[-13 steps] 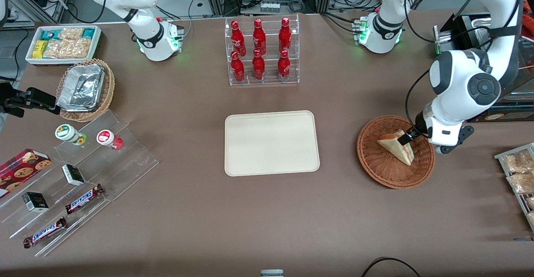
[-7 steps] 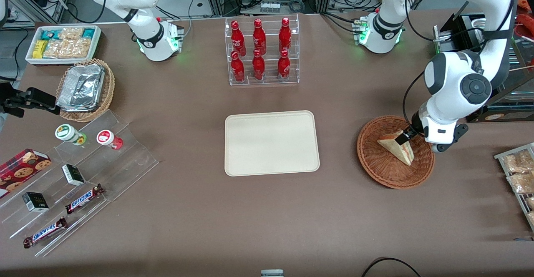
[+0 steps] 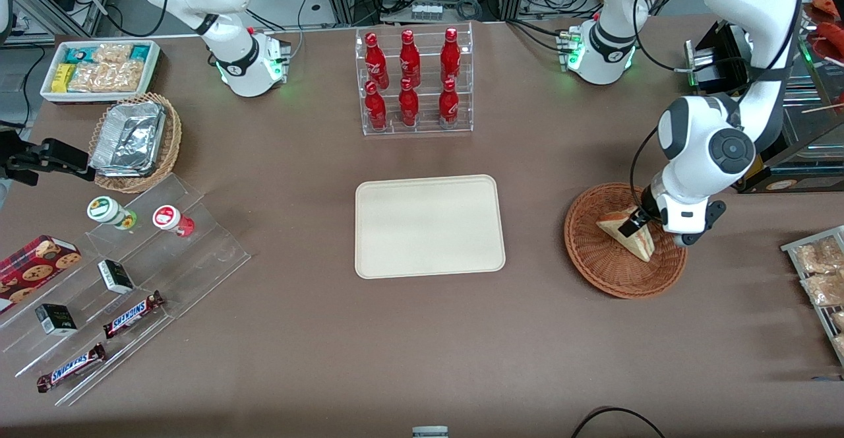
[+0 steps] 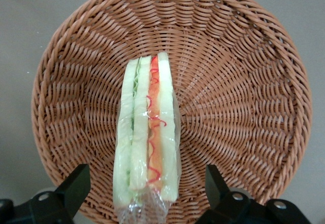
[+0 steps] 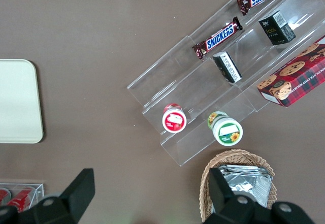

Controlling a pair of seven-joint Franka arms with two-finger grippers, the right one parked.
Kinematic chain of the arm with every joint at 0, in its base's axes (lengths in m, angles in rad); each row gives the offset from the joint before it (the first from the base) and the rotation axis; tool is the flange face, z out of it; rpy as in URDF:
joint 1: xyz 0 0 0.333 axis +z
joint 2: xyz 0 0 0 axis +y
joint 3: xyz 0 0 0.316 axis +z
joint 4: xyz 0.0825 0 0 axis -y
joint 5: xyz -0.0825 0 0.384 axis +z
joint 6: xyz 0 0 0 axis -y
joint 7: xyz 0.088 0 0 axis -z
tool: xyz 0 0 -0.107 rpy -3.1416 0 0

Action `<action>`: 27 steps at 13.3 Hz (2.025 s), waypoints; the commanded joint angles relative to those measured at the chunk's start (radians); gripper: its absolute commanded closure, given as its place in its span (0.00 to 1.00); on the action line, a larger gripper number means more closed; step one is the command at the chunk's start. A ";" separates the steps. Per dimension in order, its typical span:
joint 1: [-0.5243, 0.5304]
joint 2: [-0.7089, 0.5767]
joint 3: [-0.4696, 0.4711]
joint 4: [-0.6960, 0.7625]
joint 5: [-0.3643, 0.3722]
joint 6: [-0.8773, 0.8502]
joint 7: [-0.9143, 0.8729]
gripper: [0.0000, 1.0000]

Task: Place sandwich from basket to tray
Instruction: 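Close the left gripper on the sandwich's wrapped edge, then lift the sandwich and carry it with the left gripper over the tray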

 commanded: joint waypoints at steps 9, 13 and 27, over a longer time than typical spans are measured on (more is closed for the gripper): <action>-0.005 0.010 0.006 -0.032 0.003 0.011 -0.035 0.94; -0.011 -0.051 0.003 0.021 0.026 -0.136 0.035 1.00; -0.207 0.118 -0.297 0.406 0.025 -0.411 0.084 1.00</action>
